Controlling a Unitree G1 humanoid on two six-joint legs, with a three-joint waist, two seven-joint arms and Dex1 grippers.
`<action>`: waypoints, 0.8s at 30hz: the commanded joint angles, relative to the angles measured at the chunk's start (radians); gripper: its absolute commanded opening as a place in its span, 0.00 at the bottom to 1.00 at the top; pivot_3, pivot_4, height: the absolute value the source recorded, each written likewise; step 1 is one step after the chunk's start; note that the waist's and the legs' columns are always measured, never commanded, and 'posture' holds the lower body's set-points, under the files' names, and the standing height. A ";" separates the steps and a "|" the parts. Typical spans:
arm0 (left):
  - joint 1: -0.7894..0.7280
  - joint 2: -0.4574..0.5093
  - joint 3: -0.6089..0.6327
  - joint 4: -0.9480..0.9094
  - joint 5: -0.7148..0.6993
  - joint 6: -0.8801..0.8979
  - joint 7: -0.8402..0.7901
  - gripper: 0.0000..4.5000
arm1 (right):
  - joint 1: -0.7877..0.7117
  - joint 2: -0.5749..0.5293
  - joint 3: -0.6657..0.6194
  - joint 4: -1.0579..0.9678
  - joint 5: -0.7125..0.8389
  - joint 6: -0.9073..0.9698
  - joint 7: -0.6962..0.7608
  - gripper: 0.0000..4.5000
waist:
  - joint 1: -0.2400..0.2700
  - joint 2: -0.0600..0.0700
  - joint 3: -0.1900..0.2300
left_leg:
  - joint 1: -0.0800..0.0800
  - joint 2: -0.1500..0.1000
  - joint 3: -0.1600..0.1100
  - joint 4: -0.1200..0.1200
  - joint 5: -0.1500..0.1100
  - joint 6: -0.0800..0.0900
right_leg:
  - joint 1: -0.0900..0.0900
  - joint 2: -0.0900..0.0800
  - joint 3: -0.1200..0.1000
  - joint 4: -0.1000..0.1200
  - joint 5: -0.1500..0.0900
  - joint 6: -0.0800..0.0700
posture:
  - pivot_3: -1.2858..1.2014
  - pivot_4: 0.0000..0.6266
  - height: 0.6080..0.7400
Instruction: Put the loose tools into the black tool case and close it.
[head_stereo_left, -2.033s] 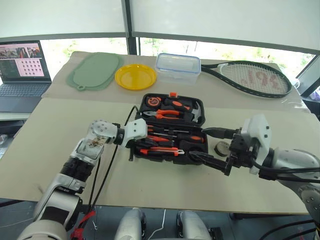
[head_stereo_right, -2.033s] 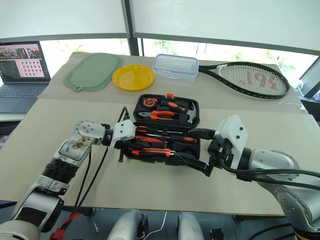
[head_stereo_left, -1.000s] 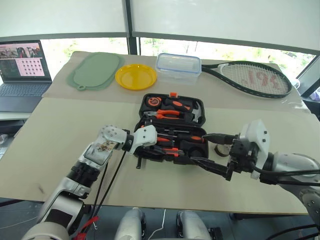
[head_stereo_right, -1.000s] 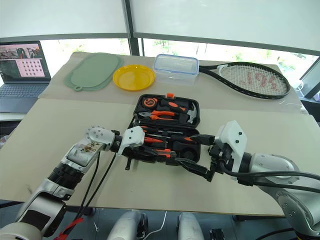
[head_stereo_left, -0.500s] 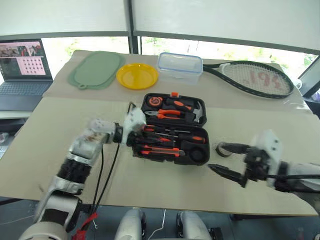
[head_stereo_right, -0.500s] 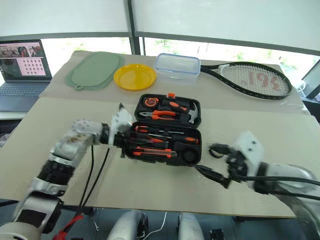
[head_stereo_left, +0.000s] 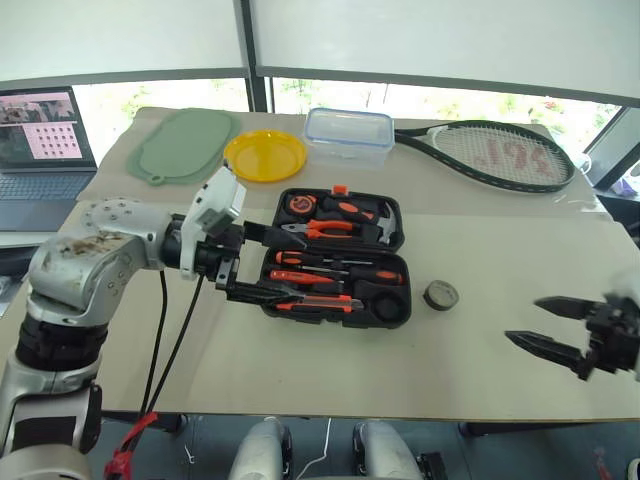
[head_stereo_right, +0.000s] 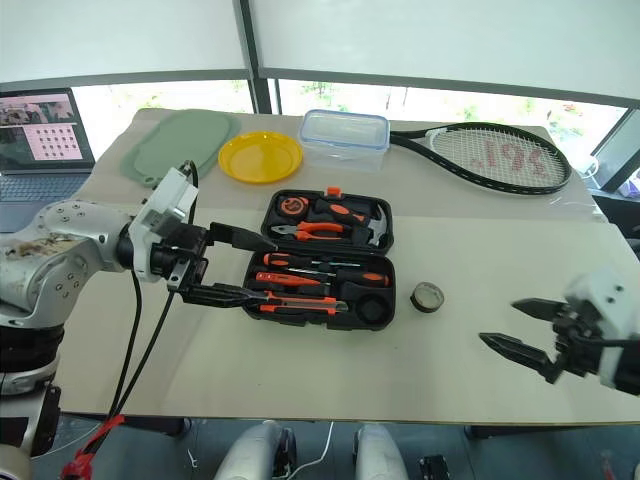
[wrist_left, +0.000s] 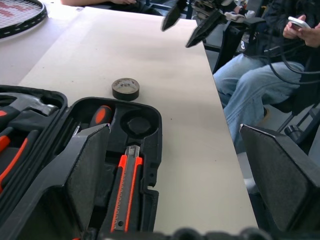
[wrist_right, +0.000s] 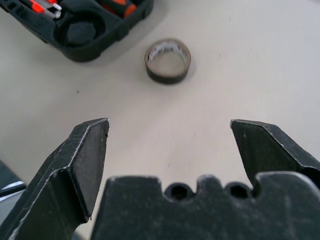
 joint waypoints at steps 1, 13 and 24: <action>0.009 -0.007 -0.016 -0.026 0.029 -0.068 0.022 1.00 | -0.144 0.004 0.197 0.055 -0.094 -0.068 -0.001 1.00 | 0.001 0.000 0.000 | 0.000 0.000 0.000 0.000 0.000 0.000 | 0.000 0.000 0.000 0.000 0.000 0.000 | 0.52 0.24 0.99; 0.001 -0.006 -0.026 -0.013 0.051 -0.106 0.052 1.00 | -0.432 0.083 0.517 0.213 -0.285 -0.100 -0.024 1.00 | 0.013 0.000 0.001 | -0.004 -0.001 0.000 0.001 0.000 0.000 | -0.003 -0.001 -0.001 0.000 0.000 0.001 | 0.52 0.24 0.99; -0.010 -0.022 -0.047 0.001 0.077 -0.134 0.065 1.00 | -0.436 0.145 0.560 0.253 -0.353 -0.123 -0.047 0.26 | 0.012 0.000 0.001 | -0.004 -0.001 0.001 0.001 0.000 0.000 | -0.003 -0.001 -0.001 0.001 0.000 0.001 | 0.52 0.24 0.99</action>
